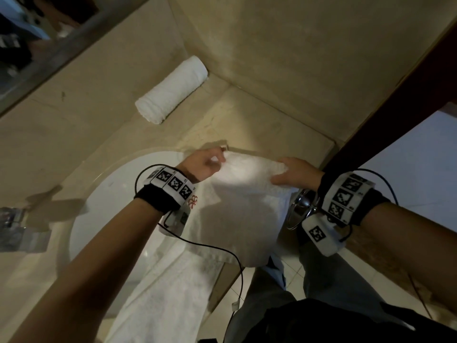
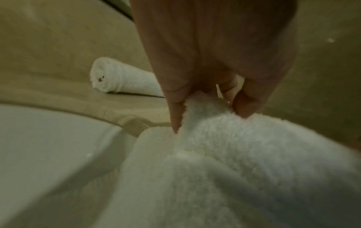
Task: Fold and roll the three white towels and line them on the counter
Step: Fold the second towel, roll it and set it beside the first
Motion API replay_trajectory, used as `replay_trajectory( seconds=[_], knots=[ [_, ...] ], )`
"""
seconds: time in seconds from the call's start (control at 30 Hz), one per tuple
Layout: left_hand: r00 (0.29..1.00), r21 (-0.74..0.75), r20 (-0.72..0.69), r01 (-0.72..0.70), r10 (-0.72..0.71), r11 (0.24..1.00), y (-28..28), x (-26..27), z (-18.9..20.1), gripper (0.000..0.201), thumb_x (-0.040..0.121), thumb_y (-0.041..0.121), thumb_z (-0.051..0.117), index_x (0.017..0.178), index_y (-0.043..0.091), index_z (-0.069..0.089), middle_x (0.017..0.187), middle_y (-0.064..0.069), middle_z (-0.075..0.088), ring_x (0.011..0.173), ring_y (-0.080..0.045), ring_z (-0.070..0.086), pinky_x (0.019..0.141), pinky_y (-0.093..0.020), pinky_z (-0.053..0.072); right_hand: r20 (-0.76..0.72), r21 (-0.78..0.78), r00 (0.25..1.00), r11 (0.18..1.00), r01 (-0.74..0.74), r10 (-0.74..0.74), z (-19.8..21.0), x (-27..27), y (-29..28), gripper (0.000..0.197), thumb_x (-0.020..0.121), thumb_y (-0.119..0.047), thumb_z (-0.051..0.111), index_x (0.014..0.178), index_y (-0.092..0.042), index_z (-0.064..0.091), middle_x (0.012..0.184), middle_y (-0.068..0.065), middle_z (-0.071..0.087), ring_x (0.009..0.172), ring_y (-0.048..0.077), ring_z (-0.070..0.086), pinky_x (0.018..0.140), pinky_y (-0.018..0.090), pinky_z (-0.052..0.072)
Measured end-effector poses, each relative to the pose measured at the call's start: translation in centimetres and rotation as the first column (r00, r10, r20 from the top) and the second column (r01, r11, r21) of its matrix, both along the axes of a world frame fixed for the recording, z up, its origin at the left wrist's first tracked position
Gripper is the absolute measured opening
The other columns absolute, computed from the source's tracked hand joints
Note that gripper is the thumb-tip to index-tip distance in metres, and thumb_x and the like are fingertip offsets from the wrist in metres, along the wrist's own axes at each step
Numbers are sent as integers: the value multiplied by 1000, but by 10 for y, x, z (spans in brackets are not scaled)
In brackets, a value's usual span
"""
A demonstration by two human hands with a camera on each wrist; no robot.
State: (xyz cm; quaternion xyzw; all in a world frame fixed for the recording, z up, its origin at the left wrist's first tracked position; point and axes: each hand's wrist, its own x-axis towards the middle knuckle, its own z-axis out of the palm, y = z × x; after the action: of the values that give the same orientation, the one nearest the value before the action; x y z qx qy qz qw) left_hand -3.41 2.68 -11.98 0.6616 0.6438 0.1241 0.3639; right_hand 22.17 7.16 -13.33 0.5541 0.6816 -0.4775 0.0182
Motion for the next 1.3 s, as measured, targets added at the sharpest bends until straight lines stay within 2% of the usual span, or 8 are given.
replay_trajectory(
  seconds=[0.1,0.2,0.37,0.53,0.8,1.0,1.1,1.3],
  knots=[
    [998,-73,-25,-58,56,996,2,5,7,19,87,3,55,97,18,53,119,-4,53,93,-17,54,85,-24,40,72,40,994,995,-89,86,-2,-2,-3,51,75,-30,73,118,-9,55,119,12,59,106,27,57,78,29,43],
    [979,-150,72,-177,190,973,2,8,7,43,84,0,57,119,19,43,115,-5,48,68,-7,48,64,-18,44,146,99,983,988,-122,107,0,-6,-5,56,74,-33,74,120,-9,52,124,14,52,110,29,53,79,29,40],
    [856,-377,158,-409,492,831,6,8,14,58,80,4,66,129,27,45,122,0,42,99,-17,51,61,-28,53,233,210,965,962,-174,123,9,-13,7,58,74,-28,74,123,-6,52,125,18,48,111,33,52,87,33,43],
    [870,-394,142,-387,471,834,12,3,16,59,78,13,72,129,27,46,129,-2,42,109,-20,51,76,-30,56,331,274,930,926,-260,163,19,-23,43,53,77,-23,72,122,-6,50,125,19,48,115,36,49,93,39,43],
    [949,-282,47,-286,311,916,25,3,15,80,74,10,75,140,25,33,136,-4,45,122,-21,46,90,-24,37,390,291,892,888,-356,229,27,-32,93,44,79,-16,68,117,-1,53,122,22,55,112,37,53,87,36,44],
    [905,-230,109,-379,410,896,39,1,8,73,75,6,70,138,27,37,117,-4,51,107,-19,48,89,-29,43,409,239,872,891,-386,268,31,-40,113,40,78,-25,67,111,-8,55,115,18,59,101,35,57,80,35,45],
    [870,-231,165,-424,465,876,47,-2,3,71,76,2,66,136,30,40,109,-4,55,98,-22,55,76,-31,47,416,210,865,896,-391,280,27,-39,112,27,81,-29,61,100,-10,57,108,18,63,87,31,57,72,31,39],
    [826,-284,166,-483,539,828,58,-2,1,65,85,9,61,142,26,35,109,-3,53,96,-19,50,69,-25,43,276,48,929,962,-269,246,22,-29,111,44,83,-22,65,121,-4,52,111,12,56,108,31,54,76,30,36]
  ],
)
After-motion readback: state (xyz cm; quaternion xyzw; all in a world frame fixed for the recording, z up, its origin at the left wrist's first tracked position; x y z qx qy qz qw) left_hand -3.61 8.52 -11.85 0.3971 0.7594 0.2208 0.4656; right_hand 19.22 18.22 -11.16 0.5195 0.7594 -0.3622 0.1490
